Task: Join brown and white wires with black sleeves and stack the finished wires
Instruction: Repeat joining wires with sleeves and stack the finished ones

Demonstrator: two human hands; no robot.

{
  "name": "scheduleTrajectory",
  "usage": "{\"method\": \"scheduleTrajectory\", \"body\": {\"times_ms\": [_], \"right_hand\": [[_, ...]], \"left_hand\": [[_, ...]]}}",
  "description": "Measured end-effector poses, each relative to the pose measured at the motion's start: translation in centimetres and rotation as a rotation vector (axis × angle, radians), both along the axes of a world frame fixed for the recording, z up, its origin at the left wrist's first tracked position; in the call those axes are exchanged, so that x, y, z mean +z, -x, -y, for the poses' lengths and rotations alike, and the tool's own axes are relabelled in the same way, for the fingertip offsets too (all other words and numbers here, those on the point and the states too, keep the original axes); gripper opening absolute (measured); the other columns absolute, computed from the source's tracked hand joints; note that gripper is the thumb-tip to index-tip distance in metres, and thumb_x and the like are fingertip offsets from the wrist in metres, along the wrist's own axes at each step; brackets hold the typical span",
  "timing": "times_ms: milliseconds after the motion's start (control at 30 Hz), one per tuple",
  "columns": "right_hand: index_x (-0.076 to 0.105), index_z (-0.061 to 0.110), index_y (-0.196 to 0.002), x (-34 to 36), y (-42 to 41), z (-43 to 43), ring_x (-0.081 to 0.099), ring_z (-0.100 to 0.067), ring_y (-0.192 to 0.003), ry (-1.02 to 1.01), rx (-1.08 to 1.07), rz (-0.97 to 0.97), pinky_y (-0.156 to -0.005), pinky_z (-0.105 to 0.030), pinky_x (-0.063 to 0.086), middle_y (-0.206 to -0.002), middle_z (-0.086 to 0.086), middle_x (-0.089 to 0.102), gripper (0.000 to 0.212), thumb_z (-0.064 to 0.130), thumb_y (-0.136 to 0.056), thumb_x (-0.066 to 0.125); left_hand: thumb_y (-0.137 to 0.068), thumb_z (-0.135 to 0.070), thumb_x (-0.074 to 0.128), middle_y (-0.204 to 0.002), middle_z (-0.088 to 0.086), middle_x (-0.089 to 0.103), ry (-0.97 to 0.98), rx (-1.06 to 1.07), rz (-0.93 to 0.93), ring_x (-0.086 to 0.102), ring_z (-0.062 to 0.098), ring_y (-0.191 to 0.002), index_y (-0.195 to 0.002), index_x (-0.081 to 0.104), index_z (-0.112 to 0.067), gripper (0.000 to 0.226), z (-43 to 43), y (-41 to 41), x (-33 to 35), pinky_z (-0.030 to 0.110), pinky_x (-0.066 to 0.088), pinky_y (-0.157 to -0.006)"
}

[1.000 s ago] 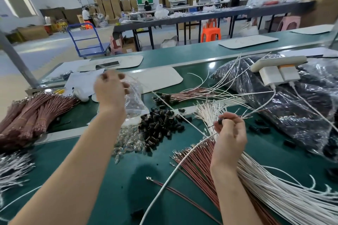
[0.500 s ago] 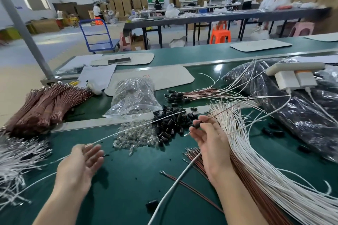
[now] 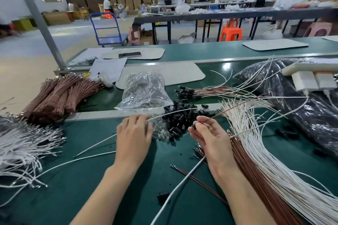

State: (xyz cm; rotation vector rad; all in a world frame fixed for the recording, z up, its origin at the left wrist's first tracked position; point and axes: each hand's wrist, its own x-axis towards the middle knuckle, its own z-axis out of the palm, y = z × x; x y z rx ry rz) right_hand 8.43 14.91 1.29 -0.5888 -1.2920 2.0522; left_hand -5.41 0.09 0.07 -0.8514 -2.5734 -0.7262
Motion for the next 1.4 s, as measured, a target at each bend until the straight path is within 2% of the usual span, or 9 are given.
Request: {"method": "scheduleTrajectory", "body": {"times_ms": [267, 400, 533, 700, 767, 933, 1100, 1233, 1400], "right_hand": [[0.072, 0.017, -0.101, -0.2, 0.1, -0.3, 0.072, -0.015, -0.085, 0.021, 0.009, -0.013, -0.084, -0.030, 0.057, -0.095, -0.002, 0.073, 0.016, 0.005, -0.094, 0.063], [0.071, 0.017, -0.104, -0.4, 0.0, -0.5, 0.072, -0.016, -0.085, 0.049, 0.013, -0.035, -0.078, -0.026, 0.058, -0.094, -0.002, 0.073, 0.018, 0.005, -0.095, 0.063], [0.069, 0.013, -0.111, -0.3, 0.0, -0.8, 0.072, -0.017, -0.085, 0.133, 0.032, -0.096, -0.078, -0.026, 0.060, -0.093, -0.003, 0.074, 0.021, 0.003, -0.096, 0.059], [0.067, 0.013, -0.116, -0.2, -0.3, -1.2, 0.072, -0.019, -0.088, 0.268, 0.046, -0.186, -0.081, -0.030, 0.060, -0.099, -0.006, 0.074, 0.026, 0.000, -0.097, 0.055], [0.067, 0.014, -0.117, -0.2, -0.5, -1.4, 0.072, -0.021, -0.092, 0.308, 0.055, -0.213, -0.081, -0.032, 0.060, -0.103, -0.007, 0.074, 0.028, 0.000, -0.096, 0.054], [0.067, 0.016, -0.118, -0.1, -1.0, -2.4, 0.072, -0.023, -0.096, 0.327, 0.068, -0.245, -0.080, -0.033, 0.061, -0.109, -0.007, 0.073, 0.032, -0.002, -0.097, 0.052], [0.070, 0.020, -0.113, -0.2, -1.1, -2.6, 0.073, -0.017, -0.087, 0.320, 0.084, -0.241, -0.074, -0.030, 0.061, -0.106, -0.004, 0.074, 0.029, 0.003, -0.094, 0.057], [0.070, 0.022, -0.115, -0.3, -1.0, -2.5, 0.072, -0.015, -0.086, 0.303, 0.087, -0.217, -0.071, -0.028, 0.060, -0.106, -0.002, 0.074, 0.029, 0.005, -0.096, 0.057], [0.071, 0.024, -0.112, -0.2, -1.0, -2.4, 0.072, -0.014, -0.085, 0.293, 0.094, -0.207, -0.070, -0.028, 0.060, -0.107, -0.001, 0.074, 0.027, 0.006, -0.096, 0.058]], "left_hand": [[-0.104, -0.026, 0.054, -0.116, 0.004, 0.062, 0.043, 0.001, 0.004, 0.053, 0.029, -0.111, -0.125, 0.067, -0.019, 0.026, -1.3, 0.4, -1.2, 0.039, 0.036, -0.094], [-0.102, -0.021, 0.058, -0.106, 0.005, 0.063, -0.061, -0.019, -0.068, 0.056, 0.028, -0.102, -0.112, 0.071, -0.014, 0.018, -1.0, -0.4, -0.5, 0.038, 0.037, -0.091], [-0.100, -0.016, 0.059, -0.097, -0.001, 0.063, -0.255, -0.100, -0.211, 0.059, 0.021, -0.081, -0.106, 0.064, -0.013, 0.008, 0.7, -1.8, 0.3, 0.036, 0.045, -0.079], [-0.099, -0.030, 0.052, -0.083, -0.016, 0.058, -0.331, -0.170, -0.186, 0.051, -0.001, -0.056, -0.096, 0.061, -0.019, 0.015, 3.5, -3.1, -0.2, 0.024, 0.044, -0.048], [-0.097, -0.033, 0.049, -0.082, -0.019, 0.056, -0.333, -0.191, -0.176, 0.052, -0.003, -0.056, -0.092, 0.060, -0.021, 0.017, 3.8, -3.0, -0.1, 0.018, 0.041, -0.049], [-0.093, -0.035, 0.048, -0.080, -0.014, 0.058, -0.311, -0.212, -0.151, 0.052, 0.009, -0.049, -0.085, 0.061, -0.020, 0.021, 3.8, -2.1, -0.2, 0.032, 0.047, -0.045], [-0.091, -0.035, 0.048, -0.081, -0.016, 0.057, -0.302, -0.220, -0.122, 0.052, 0.004, -0.063, -0.085, 0.060, -0.022, 0.019, 4.3, -1.6, -0.1, 0.023, 0.042, -0.051], [-0.091, -0.031, 0.049, -0.076, -0.022, 0.046, -0.301, -0.260, -0.128, 0.047, 0.002, -0.060, -0.082, 0.059, -0.021, 0.017, 4.5, -1.7, -0.1, 0.018, 0.038, -0.053], [-0.090, -0.031, 0.050, -0.076, -0.017, 0.049, -0.299, -0.301, -0.124, 0.044, 0.011, -0.057, -0.081, 0.059, -0.021, 0.017, 4.6, -1.8, 0.1, 0.024, 0.042, -0.052]]}}
